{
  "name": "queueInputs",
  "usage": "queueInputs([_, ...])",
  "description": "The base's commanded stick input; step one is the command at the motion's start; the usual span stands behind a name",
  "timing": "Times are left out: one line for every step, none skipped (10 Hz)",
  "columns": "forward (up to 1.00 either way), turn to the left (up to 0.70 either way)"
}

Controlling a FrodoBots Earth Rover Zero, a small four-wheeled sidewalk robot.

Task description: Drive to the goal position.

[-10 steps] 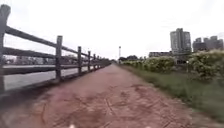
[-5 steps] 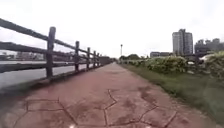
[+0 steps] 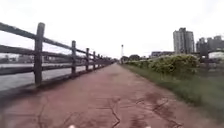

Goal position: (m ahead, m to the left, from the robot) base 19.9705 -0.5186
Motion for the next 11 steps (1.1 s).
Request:
queueInputs([1.00, -0.39])
queueInputs([1.00, -0.39])
queueInputs([1.00, -0.39])
queueInputs([1.00, -0.29])
queueInputs([1.00, -0.08])
queueInputs([1.00, 0.01])
queueInputs([1.00, 0.01])
queueInputs([1.00, 0.01])
queueInputs([1.00, 0.01])
queueInputs([1.00, 0.01])
queueInputs([1.00, 0.01])
